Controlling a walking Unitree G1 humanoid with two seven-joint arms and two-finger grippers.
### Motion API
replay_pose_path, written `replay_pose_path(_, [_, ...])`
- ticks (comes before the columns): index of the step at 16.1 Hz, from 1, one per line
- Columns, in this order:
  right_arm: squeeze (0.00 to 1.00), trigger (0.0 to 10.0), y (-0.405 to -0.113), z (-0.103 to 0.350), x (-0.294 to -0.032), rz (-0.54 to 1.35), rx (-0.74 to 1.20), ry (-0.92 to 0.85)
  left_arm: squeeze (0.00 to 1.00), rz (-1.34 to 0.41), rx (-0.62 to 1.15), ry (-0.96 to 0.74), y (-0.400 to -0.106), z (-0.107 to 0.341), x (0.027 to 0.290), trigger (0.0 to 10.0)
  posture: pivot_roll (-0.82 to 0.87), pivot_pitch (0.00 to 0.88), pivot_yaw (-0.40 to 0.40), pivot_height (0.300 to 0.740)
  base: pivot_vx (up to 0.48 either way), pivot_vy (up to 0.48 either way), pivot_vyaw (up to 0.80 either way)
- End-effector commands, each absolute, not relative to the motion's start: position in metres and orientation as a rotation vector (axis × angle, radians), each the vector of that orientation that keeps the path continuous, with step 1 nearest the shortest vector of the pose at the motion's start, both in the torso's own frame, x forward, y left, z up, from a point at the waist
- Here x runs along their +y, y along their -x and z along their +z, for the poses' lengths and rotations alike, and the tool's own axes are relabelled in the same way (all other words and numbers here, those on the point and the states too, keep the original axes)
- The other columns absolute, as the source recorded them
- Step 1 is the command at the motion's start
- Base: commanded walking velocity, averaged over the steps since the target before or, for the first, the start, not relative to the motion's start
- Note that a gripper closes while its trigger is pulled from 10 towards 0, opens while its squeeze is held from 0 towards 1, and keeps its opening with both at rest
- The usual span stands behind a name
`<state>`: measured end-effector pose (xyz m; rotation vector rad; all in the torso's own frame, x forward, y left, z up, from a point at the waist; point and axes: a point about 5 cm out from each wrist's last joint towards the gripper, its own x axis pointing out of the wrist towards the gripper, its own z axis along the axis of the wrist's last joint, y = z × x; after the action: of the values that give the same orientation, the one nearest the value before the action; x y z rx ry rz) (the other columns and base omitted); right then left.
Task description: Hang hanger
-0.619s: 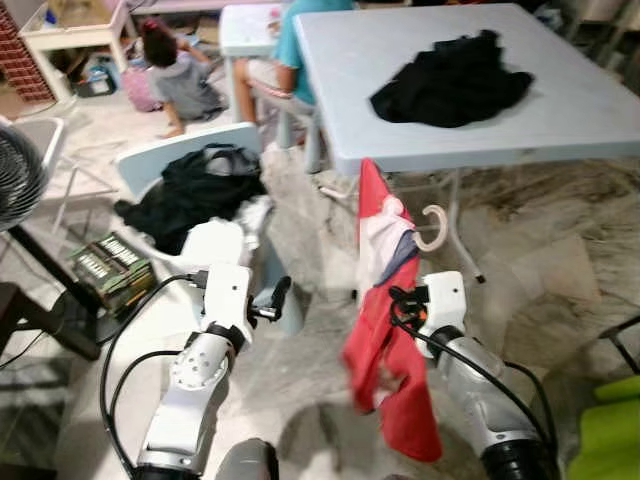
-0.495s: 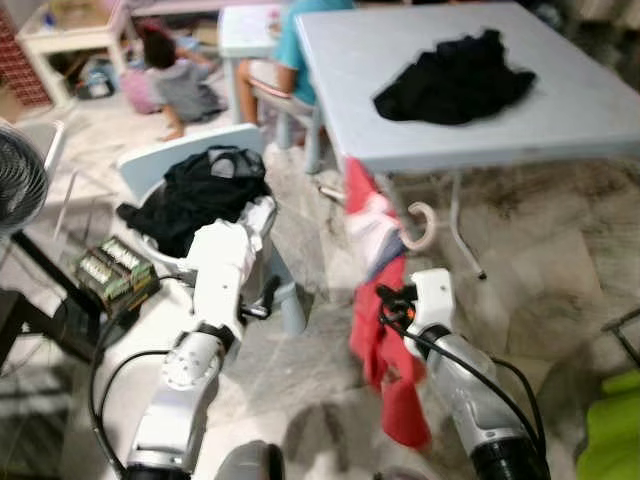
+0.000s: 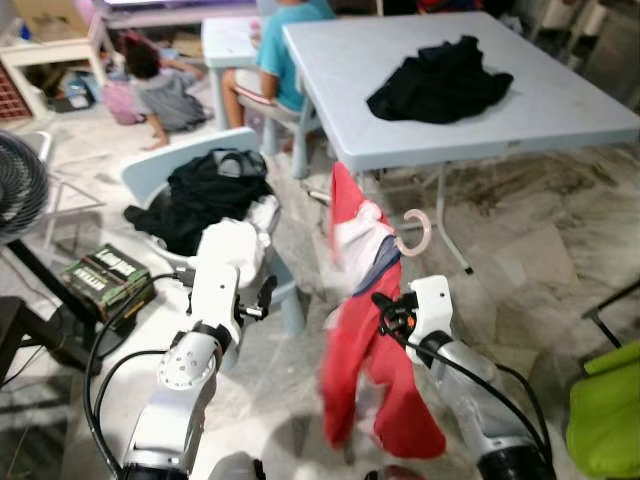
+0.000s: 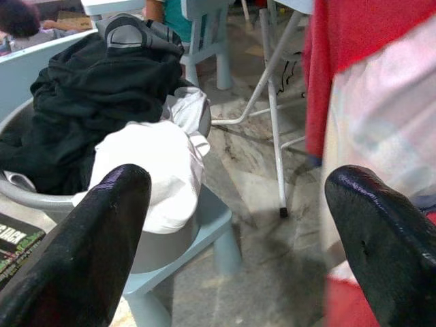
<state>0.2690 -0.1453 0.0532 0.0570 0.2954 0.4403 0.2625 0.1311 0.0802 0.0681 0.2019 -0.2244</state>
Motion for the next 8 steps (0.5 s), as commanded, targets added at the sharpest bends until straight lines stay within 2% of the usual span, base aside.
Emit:
replay_pose_path(1, [0.00,10.0,-0.268,0.070,-0.143,0.566,0.249,-0.073,0.00,-0.244,0.208,-0.108,-0.265,0.080,0.131,10.0,-0.01,0.068,-0.006,0.740,0.000,0.000,0.00])
replay_pose_path(3, [0.00,10.0,-0.259,0.086,-0.137,0.791,0.241,-0.066,0.00,-0.382,0.215,-0.248,-0.268,0.076,0.131,10.0,-0.02,0.070,-0.004,0.740,0.000,0.000,0.00])
replay_pose_path(5, [0.00,10.0,-0.265,0.103,-0.140,0.877,0.221,-0.024,0.00,-0.512,0.220,-0.375,-0.277,0.074,0.129,10.0,-0.02,0.070,-0.004,0.740,0.000,0.000,0.00])
replay_pose_path(8, [0.00,10.0,-0.270,0.122,-0.134,0.998,0.196,0.015,0.00,-0.568,0.152,-0.454,-0.300,0.086,0.116,10.0,-0.03,0.060,0.000,0.740,0.000,0.000,0.00])
